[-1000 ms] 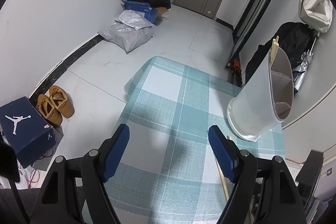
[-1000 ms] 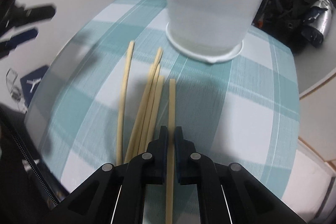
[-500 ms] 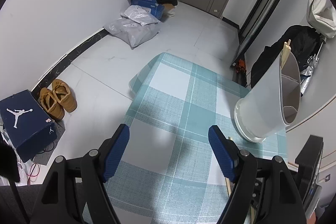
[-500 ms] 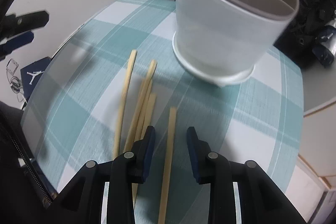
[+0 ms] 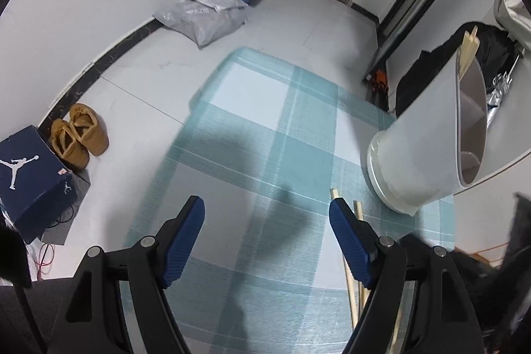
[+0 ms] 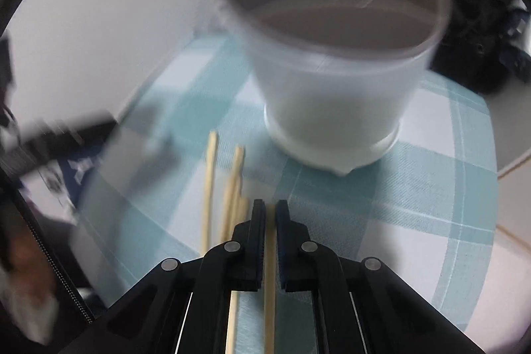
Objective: Organize utensils
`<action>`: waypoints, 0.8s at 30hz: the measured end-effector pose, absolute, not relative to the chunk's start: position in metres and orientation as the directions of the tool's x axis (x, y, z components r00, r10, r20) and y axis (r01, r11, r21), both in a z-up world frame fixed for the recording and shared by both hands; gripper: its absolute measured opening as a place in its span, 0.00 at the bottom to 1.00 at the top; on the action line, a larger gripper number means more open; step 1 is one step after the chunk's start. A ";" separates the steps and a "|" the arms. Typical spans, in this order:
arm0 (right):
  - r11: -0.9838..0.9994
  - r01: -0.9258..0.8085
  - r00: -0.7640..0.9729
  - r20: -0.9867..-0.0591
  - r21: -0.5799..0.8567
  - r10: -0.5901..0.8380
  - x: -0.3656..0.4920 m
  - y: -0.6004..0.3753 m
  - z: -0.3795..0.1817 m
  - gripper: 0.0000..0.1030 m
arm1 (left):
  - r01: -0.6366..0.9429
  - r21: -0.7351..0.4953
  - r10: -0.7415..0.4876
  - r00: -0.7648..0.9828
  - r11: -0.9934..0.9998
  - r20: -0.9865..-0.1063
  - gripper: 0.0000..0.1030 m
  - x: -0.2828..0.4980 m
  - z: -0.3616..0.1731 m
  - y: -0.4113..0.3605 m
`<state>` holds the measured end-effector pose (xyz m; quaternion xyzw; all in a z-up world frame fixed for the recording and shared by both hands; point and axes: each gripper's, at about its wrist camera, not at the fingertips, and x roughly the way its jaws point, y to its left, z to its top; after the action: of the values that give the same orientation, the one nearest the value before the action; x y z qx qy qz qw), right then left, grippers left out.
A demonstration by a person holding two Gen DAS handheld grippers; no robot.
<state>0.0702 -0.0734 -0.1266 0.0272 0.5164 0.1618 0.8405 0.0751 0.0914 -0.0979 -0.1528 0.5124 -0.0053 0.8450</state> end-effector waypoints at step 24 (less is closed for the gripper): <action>0.694 0.042 0.603 -0.572 0.718 0.556 0.035 -0.239 -0.097 0.05 | -0.080 -0.128 -0.091 0.355 0.989 -0.930 0.70 0.095 -0.127 0.040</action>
<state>0.0347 -0.2388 -0.0974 0.3581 0.4171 0.1566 0.8205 0.0948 0.0402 -0.1271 -0.0753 0.5679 -0.0036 0.8197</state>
